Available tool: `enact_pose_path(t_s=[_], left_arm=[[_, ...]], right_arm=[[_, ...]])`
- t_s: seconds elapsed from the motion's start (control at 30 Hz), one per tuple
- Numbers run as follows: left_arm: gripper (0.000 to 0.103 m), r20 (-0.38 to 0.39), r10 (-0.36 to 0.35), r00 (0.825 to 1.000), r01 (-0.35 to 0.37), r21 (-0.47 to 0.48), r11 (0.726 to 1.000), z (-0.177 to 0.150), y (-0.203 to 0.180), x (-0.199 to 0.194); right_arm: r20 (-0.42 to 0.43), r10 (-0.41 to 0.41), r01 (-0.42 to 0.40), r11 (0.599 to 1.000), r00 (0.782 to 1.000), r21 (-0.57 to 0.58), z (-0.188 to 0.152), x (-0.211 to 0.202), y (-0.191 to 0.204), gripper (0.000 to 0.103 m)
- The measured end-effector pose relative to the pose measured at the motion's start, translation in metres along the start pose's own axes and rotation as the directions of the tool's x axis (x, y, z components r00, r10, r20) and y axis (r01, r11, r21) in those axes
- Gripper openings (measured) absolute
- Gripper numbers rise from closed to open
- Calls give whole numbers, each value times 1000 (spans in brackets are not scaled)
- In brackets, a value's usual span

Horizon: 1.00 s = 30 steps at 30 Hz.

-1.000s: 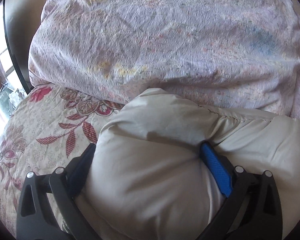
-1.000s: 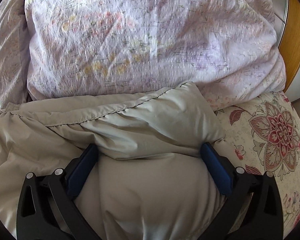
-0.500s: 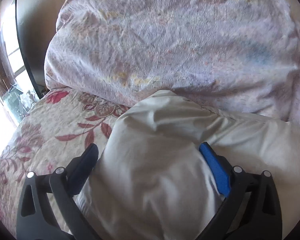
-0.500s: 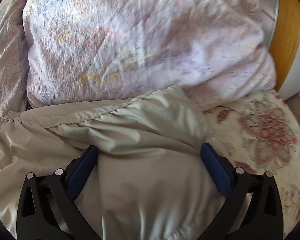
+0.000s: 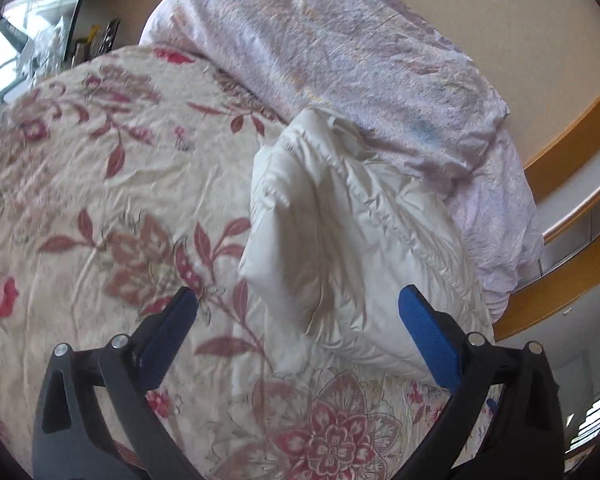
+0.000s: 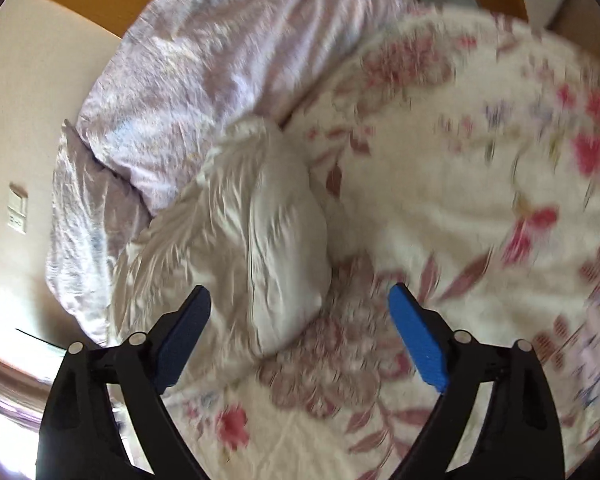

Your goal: Fold large clothes

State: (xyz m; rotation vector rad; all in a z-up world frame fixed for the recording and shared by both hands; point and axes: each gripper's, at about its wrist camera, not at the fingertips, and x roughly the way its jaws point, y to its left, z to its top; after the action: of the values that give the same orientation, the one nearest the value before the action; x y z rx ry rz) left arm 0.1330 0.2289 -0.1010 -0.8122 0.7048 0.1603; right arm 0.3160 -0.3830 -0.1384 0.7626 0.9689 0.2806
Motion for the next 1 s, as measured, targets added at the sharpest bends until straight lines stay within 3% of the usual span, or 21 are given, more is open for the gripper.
enact_pose_path(t_s=[0.07, 0.2, 0.5, 0.6, 0.67, 0.73, 0.83, 1.0], left_arm=[[99, -26, -21, 999, 20, -58, 998, -6, 6, 9], [93, -35, -55, 998, 50, -135, 990, -10, 5, 25], [58, -5, -121, 993, 114, -299, 947, -9, 10, 60], [51, 41, -145, 989, 150, -350, 925, -7, 19, 61], [37, 61, -178, 982, 187, -402, 896, -7, 28, 62], [29, 74, -215, 974, 226, -425, 877, -6, 33, 62], [24, 81, -206, 975, 221, -371, 902, -3, 26, 54], [21, 98, -222, 970, 242, -339, 909, 5, 20, 36]], right_arm=[[-51, 34, -32, 999, 998, 30, -6, 17, -2, 84], [-67, 50, -48, 998, 997, 37, -12, 36, 4, 82], [-22, 107, -105, 993, 994, 61, -12, 54, 7, 66], [8, 107, -108, 992, 994, 70, -13, 56, 6, 55], [29, 117, -119, 990, 993, 75, -13, 56, 5, 42], [48, 133, -135, 989, 990, 52, -13, 50, 9, 34], [73, 167, -169, 985, 983, 21, -12, 39, 17, 28], [83, 204, -203, 979, 975, -26, -16, 23, 33, 24]])
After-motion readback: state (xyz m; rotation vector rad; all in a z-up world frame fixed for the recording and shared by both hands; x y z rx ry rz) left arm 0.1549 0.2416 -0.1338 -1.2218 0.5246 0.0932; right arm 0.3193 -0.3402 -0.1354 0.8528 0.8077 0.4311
